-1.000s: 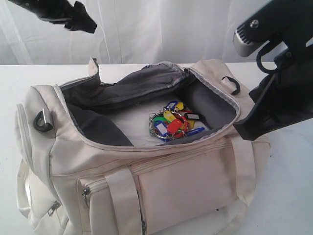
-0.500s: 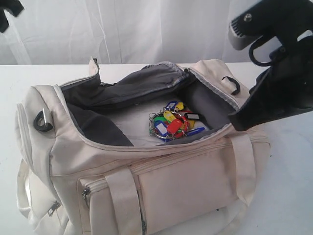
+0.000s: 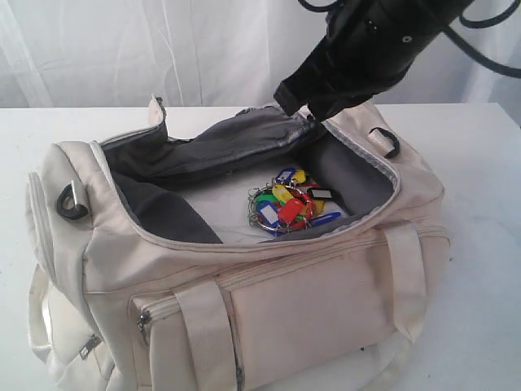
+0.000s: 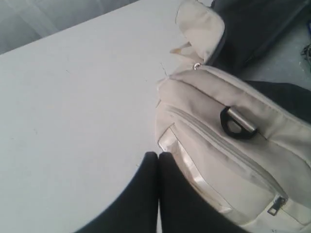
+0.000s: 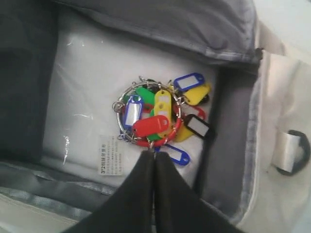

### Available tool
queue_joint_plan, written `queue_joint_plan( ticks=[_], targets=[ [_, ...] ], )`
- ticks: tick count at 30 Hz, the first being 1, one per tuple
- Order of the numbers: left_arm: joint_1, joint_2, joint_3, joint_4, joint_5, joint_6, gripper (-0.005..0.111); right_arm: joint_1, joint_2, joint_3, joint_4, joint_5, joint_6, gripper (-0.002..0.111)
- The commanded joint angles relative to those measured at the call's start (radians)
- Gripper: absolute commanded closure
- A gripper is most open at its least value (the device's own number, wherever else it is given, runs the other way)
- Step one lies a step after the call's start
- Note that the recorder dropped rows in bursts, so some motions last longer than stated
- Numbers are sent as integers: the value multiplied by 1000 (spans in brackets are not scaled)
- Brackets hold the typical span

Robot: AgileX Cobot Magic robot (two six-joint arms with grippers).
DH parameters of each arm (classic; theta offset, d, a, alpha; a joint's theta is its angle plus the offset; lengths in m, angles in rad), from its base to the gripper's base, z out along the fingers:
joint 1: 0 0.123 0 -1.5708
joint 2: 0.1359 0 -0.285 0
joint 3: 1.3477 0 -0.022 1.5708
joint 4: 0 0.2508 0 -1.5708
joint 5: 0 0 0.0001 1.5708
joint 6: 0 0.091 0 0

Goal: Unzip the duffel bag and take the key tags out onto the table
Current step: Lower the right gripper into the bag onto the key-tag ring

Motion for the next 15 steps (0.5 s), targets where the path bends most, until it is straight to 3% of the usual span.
queue_joint_plan(
  ticks=[1,6,8,11,15],
  targets=[
    [1,-160,292,-14,-188,-33,106,-105,147,-136,137,125,-116,108],
    [1,-236,562,-17,-481,-56,106,-124,275,-188,121,88,-124,107],
    [1,-240,629,-24,-546,-65,106,-124,308,-192,113,63,-144,102],
    [1,-256,648,-34,-554,-65,106,-124,358,-192,111,-12,-152,83],
    [1,-294,648,-51,-569,-65,106,-124,425,-192,111,-101,-163,46]
  ],
)
